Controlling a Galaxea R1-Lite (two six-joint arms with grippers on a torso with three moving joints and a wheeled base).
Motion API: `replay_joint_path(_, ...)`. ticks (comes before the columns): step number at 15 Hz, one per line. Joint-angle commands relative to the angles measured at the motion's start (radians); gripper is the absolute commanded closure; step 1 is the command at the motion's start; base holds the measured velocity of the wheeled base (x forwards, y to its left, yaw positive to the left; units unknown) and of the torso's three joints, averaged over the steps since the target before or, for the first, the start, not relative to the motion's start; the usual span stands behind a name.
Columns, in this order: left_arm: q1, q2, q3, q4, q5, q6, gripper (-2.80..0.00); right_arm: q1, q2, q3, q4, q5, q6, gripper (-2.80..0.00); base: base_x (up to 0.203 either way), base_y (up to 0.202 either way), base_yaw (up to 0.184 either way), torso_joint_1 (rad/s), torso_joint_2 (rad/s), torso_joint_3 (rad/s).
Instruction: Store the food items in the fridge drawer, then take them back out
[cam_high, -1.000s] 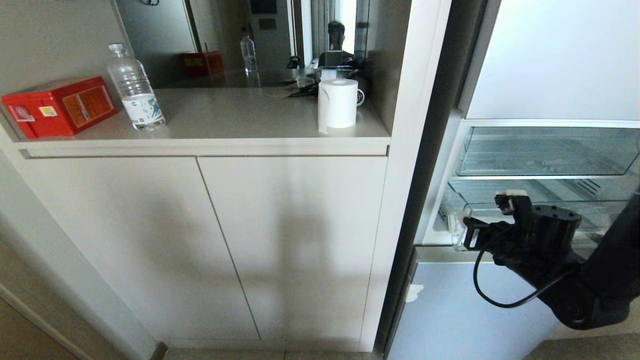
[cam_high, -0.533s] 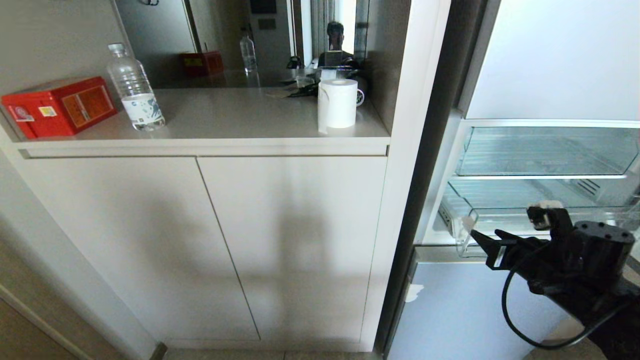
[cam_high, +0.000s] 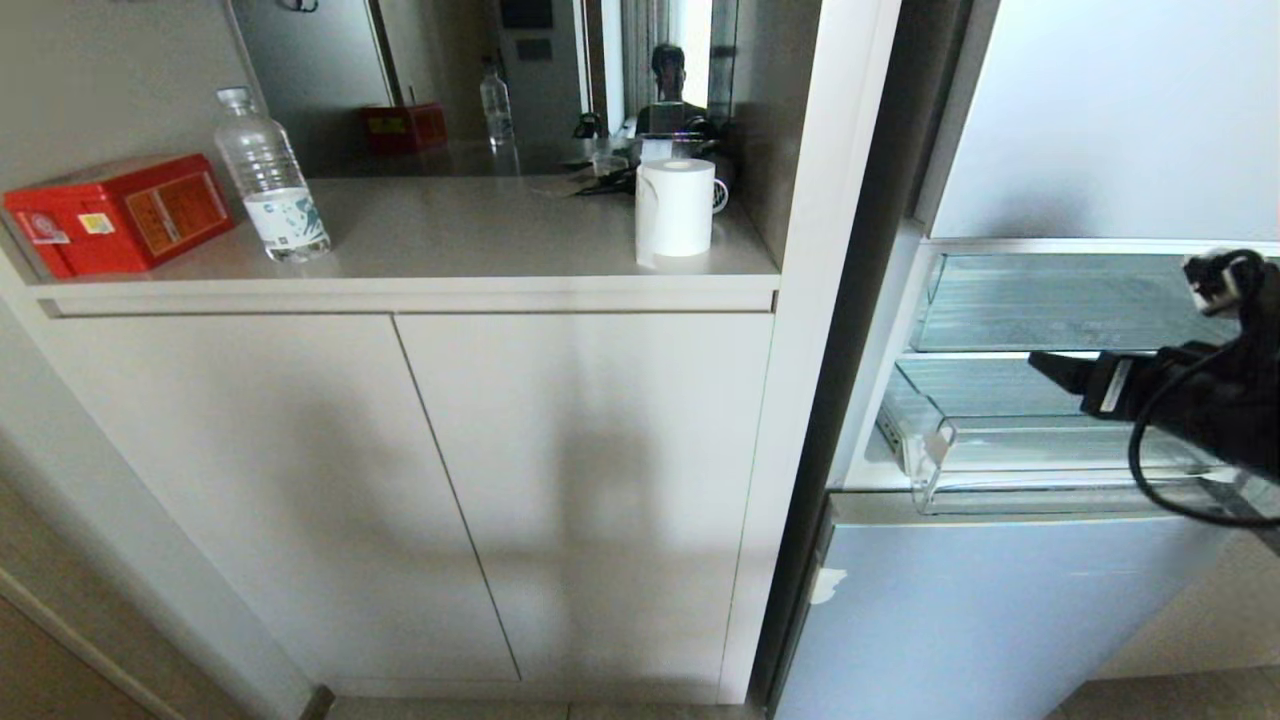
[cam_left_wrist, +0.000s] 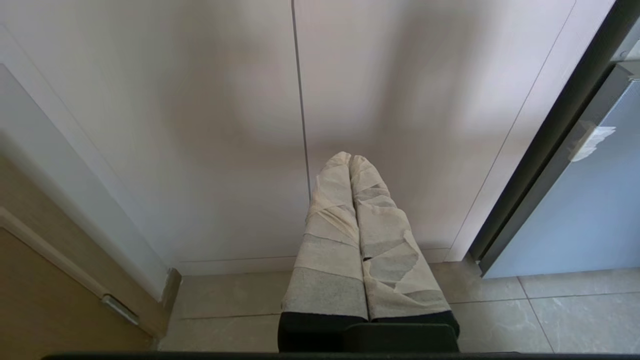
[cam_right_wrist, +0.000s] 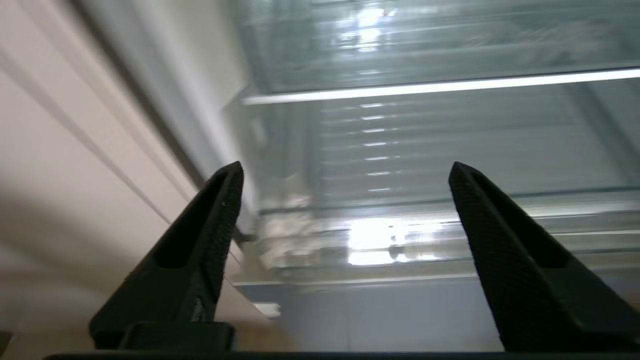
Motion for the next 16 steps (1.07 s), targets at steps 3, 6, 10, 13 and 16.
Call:
replay_joint_path(3,0.000,0.002,0.000,0.000,0.001,0.000,0.00,-0.108,0.255,-0.321,0.357,0.082,-0.024,-2.80,0.000,0.000,0.000,0.000,0.00,0.000)
replay_joint_path(6,0.000,0.002,0.000,0.000,0.001,0.000,0.00,-0.146,0.406,-0.437,0.391,0.100,-0.060,-2.80,0.000,0.000,0.000,0.000,0.00,0.000)
replay_joint_path(10,0.000,0.002,0.000,0.001,0.001,0.000,0.00,-0.155,0.496,-0.501,0.381,0.109,-0.067,-2.80,0.000,0.000,0.000,0.000,0.00,0.000)
replay_joint_path(13,0.000,0.002,-0.002,0.001,0.001,0.000,0.00,-0.154,0.502,-0.505,0.388,0.106,-0.073,-2.80,0.000,0.000,0.000,0.000,0.00,0.000)
replay_joint_path(16,0.000,0.002,0.000,0.001,0.001,0.000,0.00,-0.157,0.483,-0.517,0.521,0.088,-0.112,-2.80,0.000,0.000,0.000,0.000,0.00,0.000)
